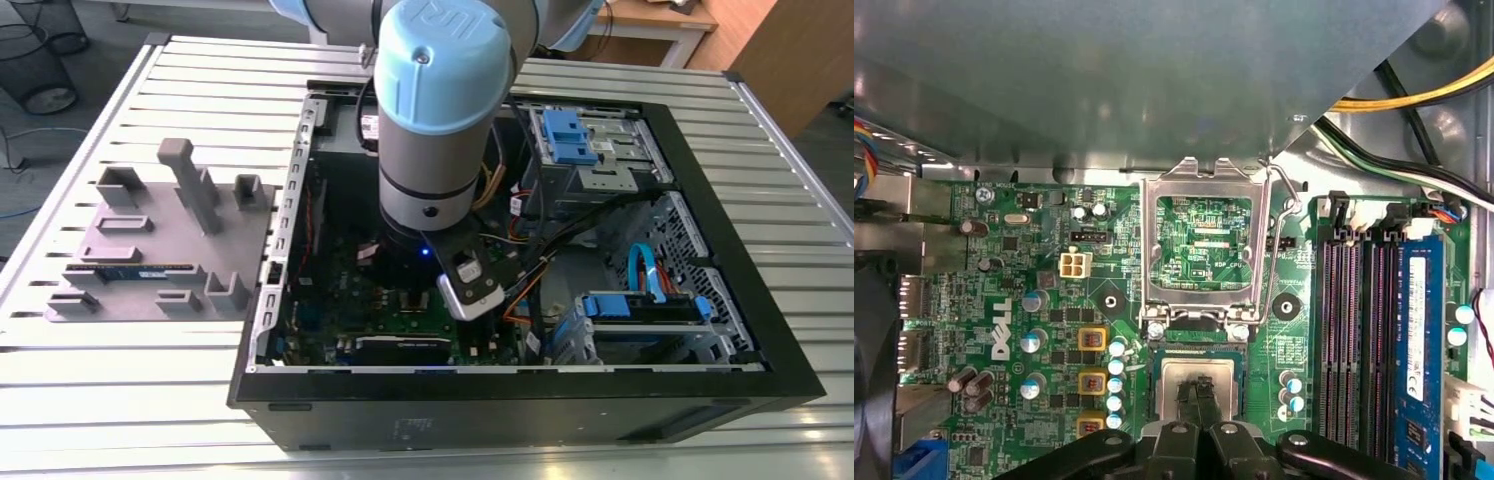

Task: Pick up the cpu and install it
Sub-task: 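Place the cpu into insertion slot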

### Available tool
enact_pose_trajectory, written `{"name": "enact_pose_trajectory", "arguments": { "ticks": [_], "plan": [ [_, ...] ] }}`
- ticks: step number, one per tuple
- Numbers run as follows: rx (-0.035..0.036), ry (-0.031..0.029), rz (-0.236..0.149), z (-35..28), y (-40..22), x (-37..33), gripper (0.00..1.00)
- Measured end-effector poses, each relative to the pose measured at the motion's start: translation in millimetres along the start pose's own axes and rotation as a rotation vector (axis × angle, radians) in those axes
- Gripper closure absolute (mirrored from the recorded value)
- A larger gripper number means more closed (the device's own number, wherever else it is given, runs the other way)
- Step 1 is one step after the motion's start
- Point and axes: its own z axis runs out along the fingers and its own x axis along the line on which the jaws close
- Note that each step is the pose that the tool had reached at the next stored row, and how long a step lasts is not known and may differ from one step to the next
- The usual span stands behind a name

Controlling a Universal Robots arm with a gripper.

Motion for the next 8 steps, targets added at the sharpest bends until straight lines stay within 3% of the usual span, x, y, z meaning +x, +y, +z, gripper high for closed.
{"name": "enact_pose_trajectory", "arguments": {
  "ticks": [8],
  "plan": [
    [0.0014, -0.0007, 0.0, 2.0, -0.1, 0.1, 0.89]
  ]
}}
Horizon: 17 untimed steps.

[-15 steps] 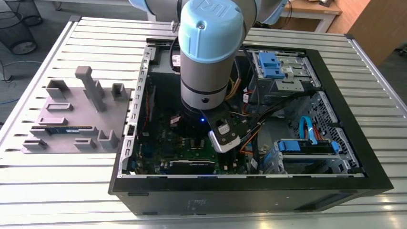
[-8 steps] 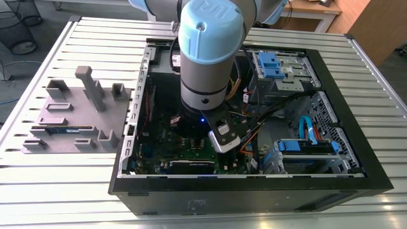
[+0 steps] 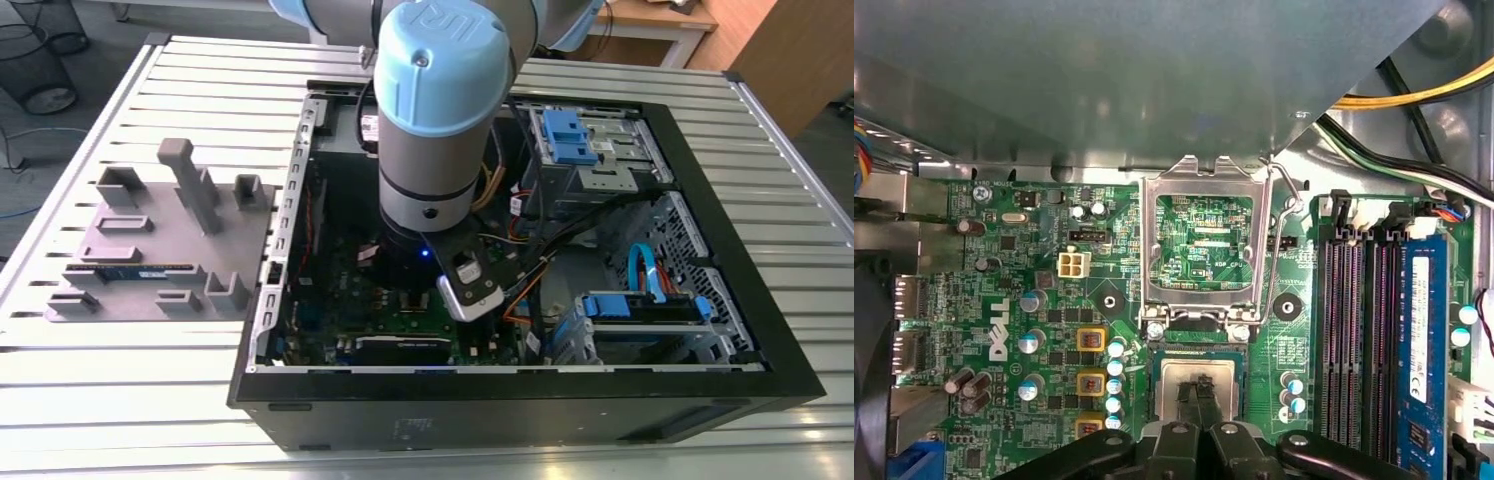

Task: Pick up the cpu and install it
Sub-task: 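Place the cpu into insertion slot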

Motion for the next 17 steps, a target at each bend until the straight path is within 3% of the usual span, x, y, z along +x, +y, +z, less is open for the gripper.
{"name": "enact_pose_trajectory", "arguments": {
  "ticks": [7, 13, 17],
  "plan": [
    [-0.0006, -0.0004, 0.0, -0.6, 0.1, 0.0, 0.89],
    [0.0013, -0.0001, 0.0, -12.6, 0.4, -0.1, 0.89],
    [0.0013, -0.0002, 0.0, -13.8, 0.5, -0.2, 0.89]
  ]
}}
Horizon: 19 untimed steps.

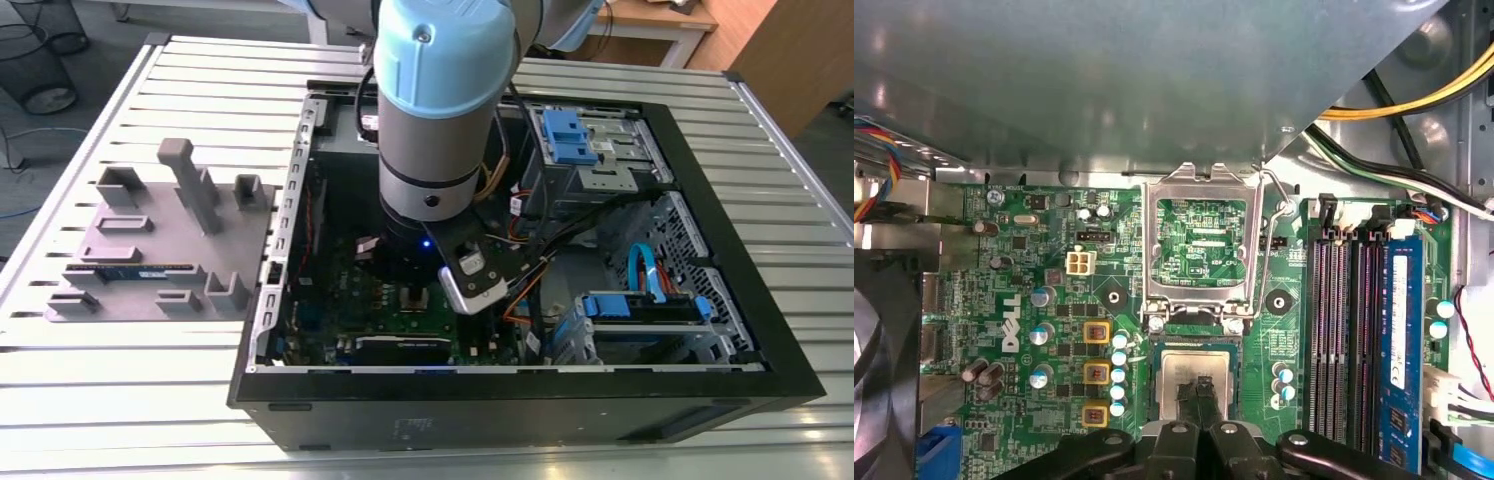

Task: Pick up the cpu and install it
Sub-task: 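Place the cpu into insertion slot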

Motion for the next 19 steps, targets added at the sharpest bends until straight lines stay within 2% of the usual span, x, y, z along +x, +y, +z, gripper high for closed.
{"name": "enact_pose_trajectory", "arguments": {
  "ticks": [19],
  "plan": [
    [0.0012, 0.0003, 0.0, -0.7, 0.0, 0.0, 0.89]
  ]
}}
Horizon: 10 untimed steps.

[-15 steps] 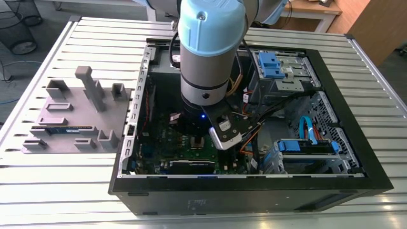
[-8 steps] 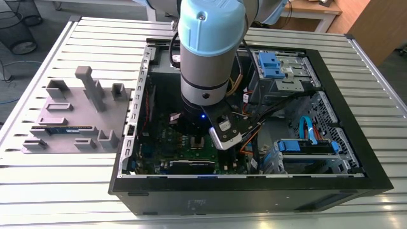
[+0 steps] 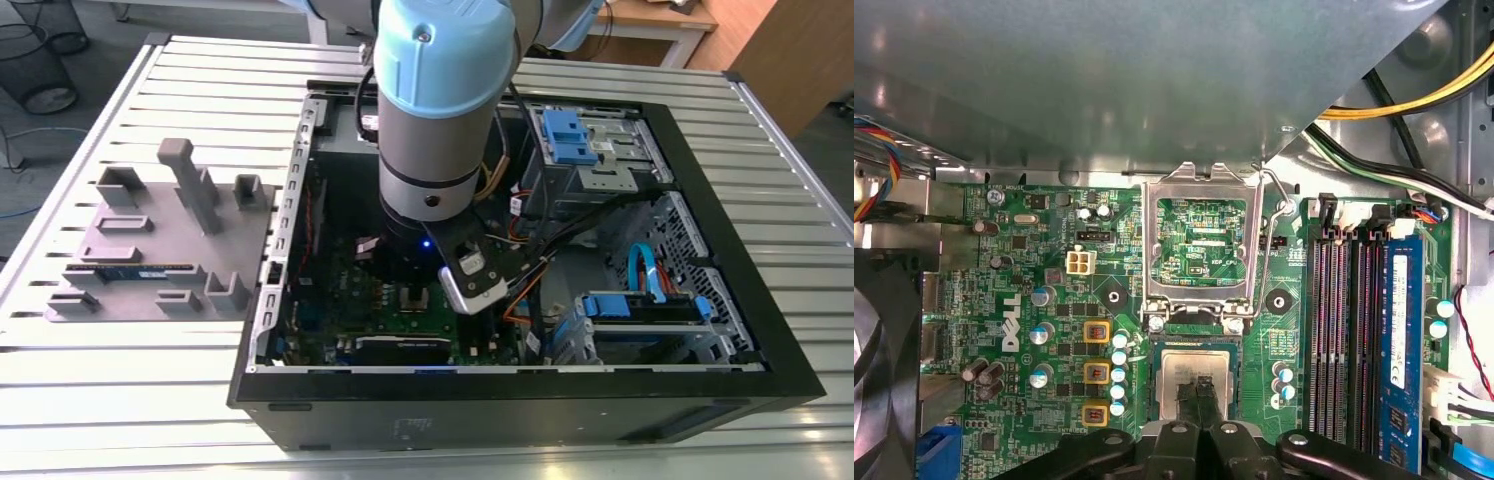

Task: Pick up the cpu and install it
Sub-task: 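Place the cpu into insertion slot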

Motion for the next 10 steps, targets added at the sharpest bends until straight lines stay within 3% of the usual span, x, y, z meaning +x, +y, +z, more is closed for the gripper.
{"name": "enact_pose_trajectory", "arguments": {
  "ticks": [4, 8, 10],
  "plan": [
    [-0.0002, -0.0001, 0.0, -4.5, 0.1, 0.0, 0.89],
    [-0.0003, -0.0002, 0.0, -14.9, 0.4, -0.1, 0.89],
    [-0.0004, -0.0002, 0.0, -16.7, 0.5, -0.2, 0.89]
  ]
}}
